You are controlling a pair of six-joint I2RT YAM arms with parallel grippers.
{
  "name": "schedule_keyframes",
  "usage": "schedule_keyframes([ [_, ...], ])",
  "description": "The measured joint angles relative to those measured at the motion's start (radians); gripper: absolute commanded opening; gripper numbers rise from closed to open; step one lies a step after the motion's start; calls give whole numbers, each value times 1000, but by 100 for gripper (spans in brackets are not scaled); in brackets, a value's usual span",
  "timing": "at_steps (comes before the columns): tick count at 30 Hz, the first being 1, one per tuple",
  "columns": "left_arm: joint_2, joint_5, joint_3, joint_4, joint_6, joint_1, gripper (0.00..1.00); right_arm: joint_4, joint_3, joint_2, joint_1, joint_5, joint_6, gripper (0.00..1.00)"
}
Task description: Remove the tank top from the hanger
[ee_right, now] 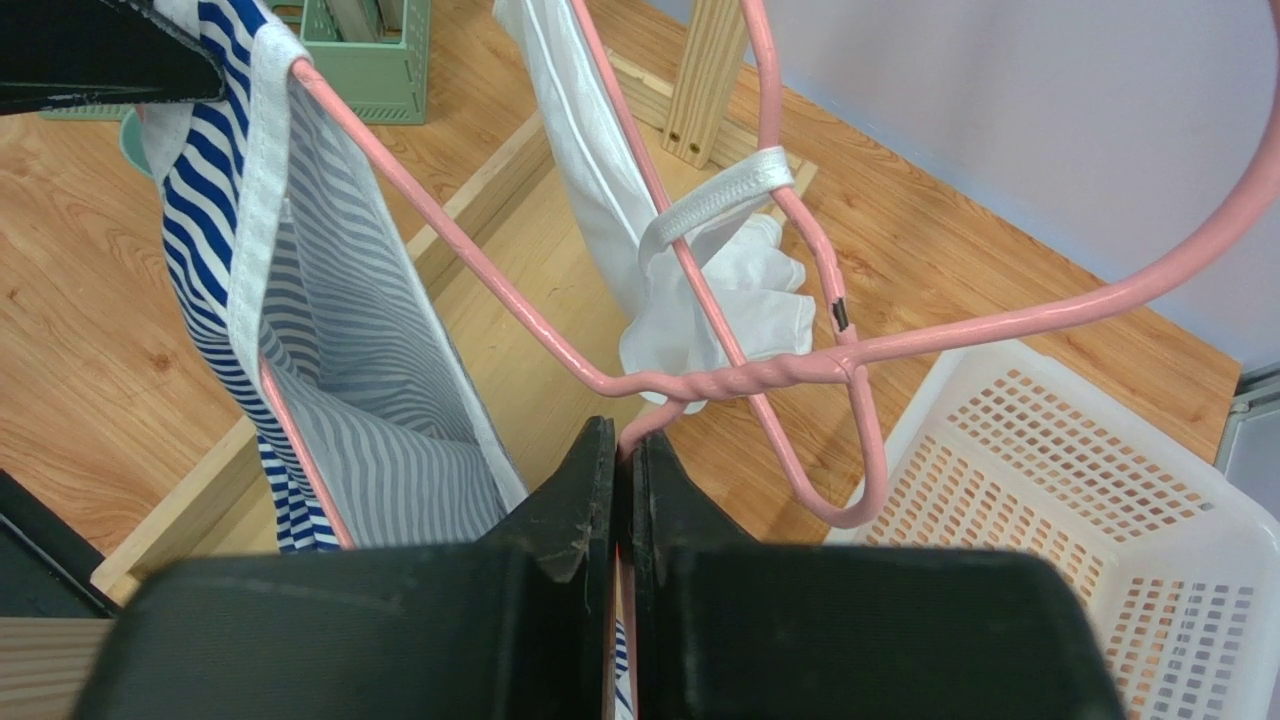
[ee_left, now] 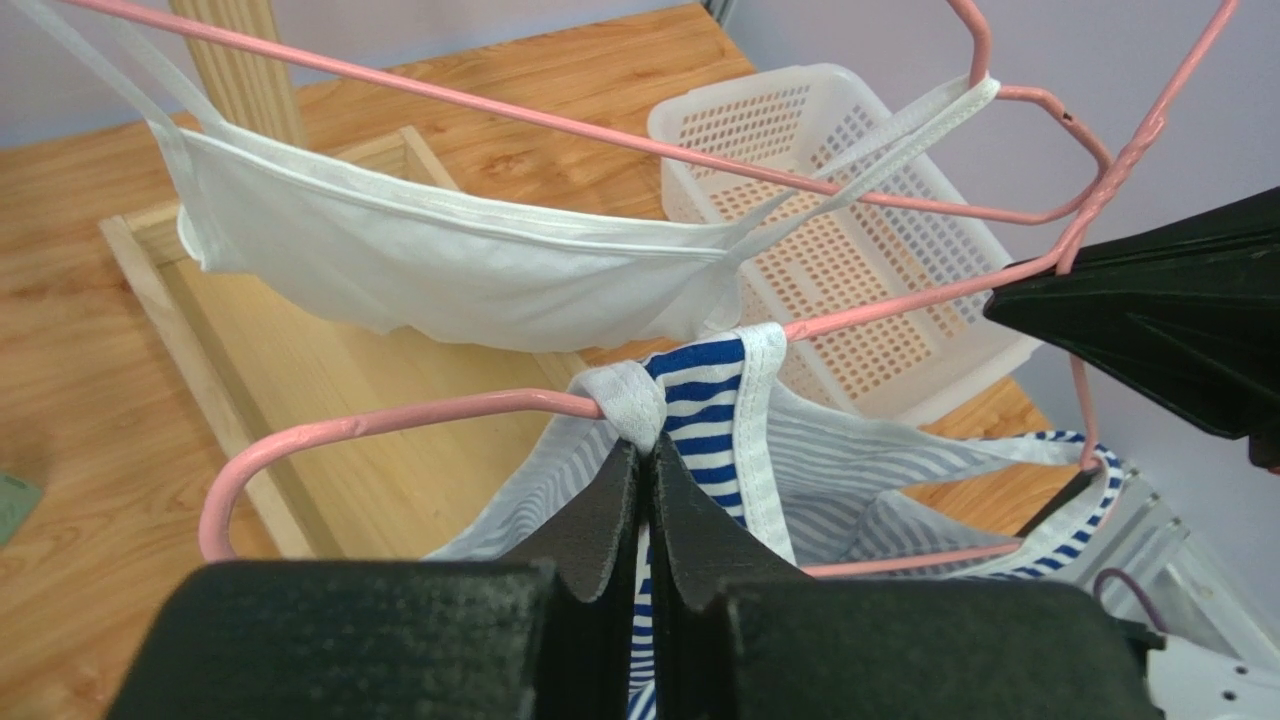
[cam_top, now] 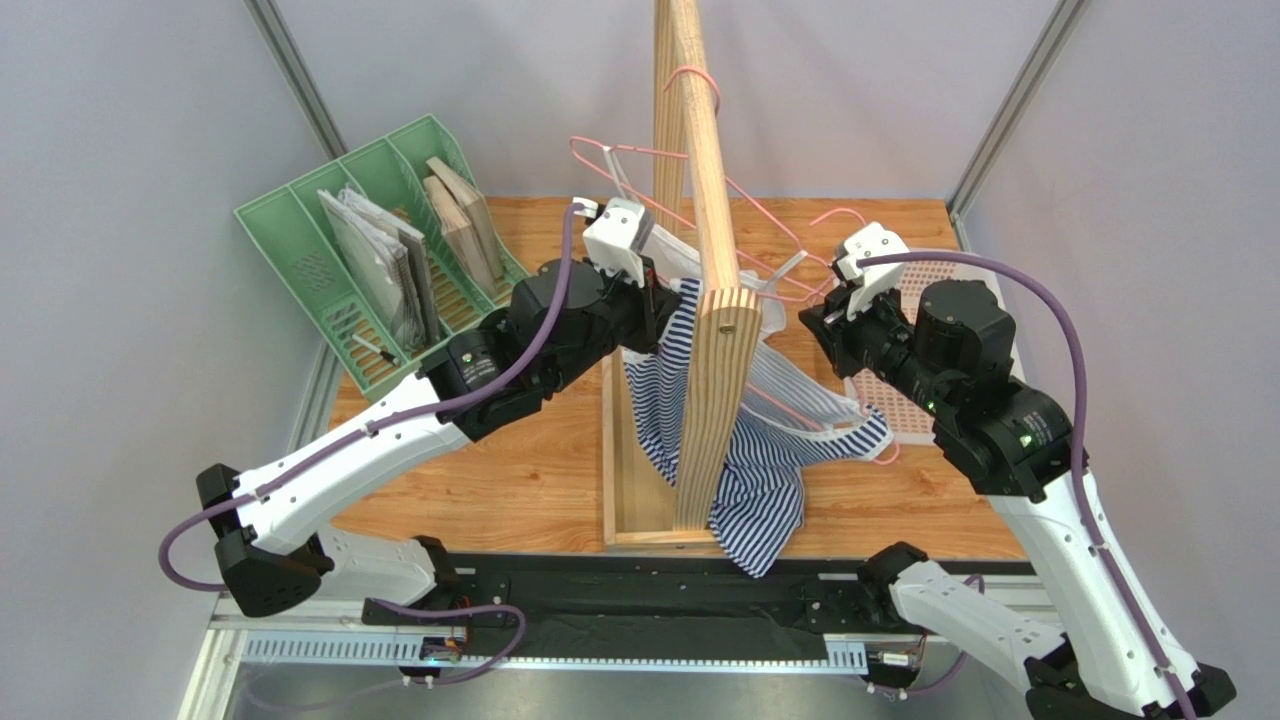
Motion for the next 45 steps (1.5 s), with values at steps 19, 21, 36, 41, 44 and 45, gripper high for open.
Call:
schedule_keyframes([
  [19, -105, -59, 88, -164, 60, -1, 0, -3, -66, -103, 2, 93, -79, 0],
  [21, -137, -90, 88, -187, 64, -2, 0, 15, -81, -126, 3, 92, -87, 0],
  [36, -179, -279, 76, -277, 74, -6, 0, 74, -161, -203, 6, -31, -140, 0],
  [41, -183, -237, 14, -275, 62, -5, 3, 109, -163, -197, 6, -62, -135, 0],
  [44, -200, -186, -51, -278, 46, -5, 42, 114, -141, -171, 6, -72, -136, 0],
  [45, -208, -166, -74, -281, 41, -5, 50, 113, -129, -159, 6, -73, -138, 0],
])
